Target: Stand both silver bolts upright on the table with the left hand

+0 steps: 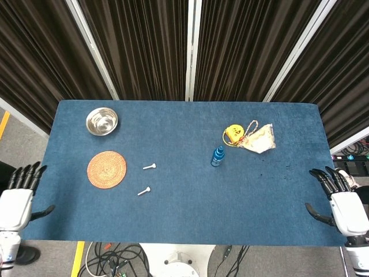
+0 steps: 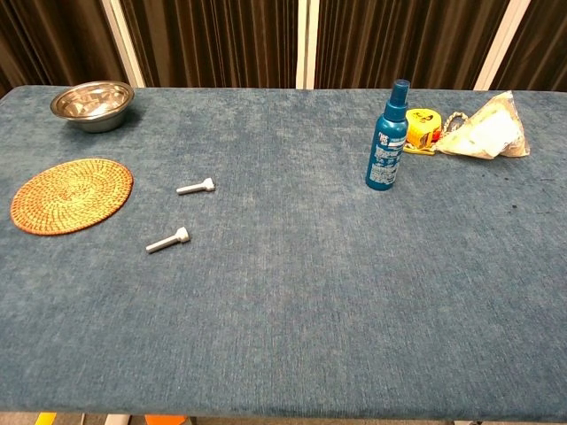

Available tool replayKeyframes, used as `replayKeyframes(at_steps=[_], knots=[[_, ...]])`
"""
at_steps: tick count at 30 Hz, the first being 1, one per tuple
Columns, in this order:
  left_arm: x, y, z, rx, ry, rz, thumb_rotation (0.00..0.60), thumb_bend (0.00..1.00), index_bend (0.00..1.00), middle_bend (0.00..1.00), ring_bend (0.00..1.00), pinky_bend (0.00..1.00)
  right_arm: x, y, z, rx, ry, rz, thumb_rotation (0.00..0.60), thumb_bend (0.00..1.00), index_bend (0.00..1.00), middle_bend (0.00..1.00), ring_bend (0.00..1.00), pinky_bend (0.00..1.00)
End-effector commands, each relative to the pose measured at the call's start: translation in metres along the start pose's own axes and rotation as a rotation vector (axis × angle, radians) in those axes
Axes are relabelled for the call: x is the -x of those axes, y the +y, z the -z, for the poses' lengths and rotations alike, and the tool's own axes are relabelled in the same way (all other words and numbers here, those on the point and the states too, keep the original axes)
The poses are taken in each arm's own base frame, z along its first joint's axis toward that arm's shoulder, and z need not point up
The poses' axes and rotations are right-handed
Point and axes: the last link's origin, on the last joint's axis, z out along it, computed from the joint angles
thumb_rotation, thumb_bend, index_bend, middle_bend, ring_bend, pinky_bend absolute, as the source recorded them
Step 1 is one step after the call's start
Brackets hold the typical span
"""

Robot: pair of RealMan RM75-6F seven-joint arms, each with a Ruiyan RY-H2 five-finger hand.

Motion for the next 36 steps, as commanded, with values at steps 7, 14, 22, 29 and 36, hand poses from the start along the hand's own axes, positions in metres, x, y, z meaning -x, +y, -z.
replayKeyframes(at_steps=[7,14,22,29,36], knots=[[-0.01,0.069,-0.076,0.271,-0.006,0.018,0.6,0.1,0.25,0.12,0.0,0.05,0.001,0.001,0.0,-0.001,0.001,-0.002,0.6,0.18,0.13,0.15,0.03,0.1],[0.014,0.126,-0.131,0.331,-0.122,0.107,0.6,0.15,0.3,0.14,0.05,0.07,0.001,0.005,0.001,0.016,0.003,-0.001,0.6,0.18,0.13,0.15,0.03,0.1],[0.061,0.171,-0.166,0.274,-0.224,0.183,0.6,0.2,0.42,0.17,0.05,0.07,0.001,0.006,-0.003,0.024,-0.006,0.004,0.6,0.18,0.13,0.15,0.03,0.1],[0.097,0.188,-0.174,0.217,-0.276,0.129,0.6,0.21,0.45,0.17,0.05,0.05,0.002,0.007,-0.005,0.032,-0.016,0.003,0.6,0.18,0.13,0.15,0.03,0.1],[0.12,0.194,-0.18,0.144,-0.288,0.11,0.6,0.21,0.48,0.16,0.04,0.01,0.001,0.008,-0.004,0.034,-0.015,0.004,0.6,0.18,0.13,0.15,0.03,0.1]])
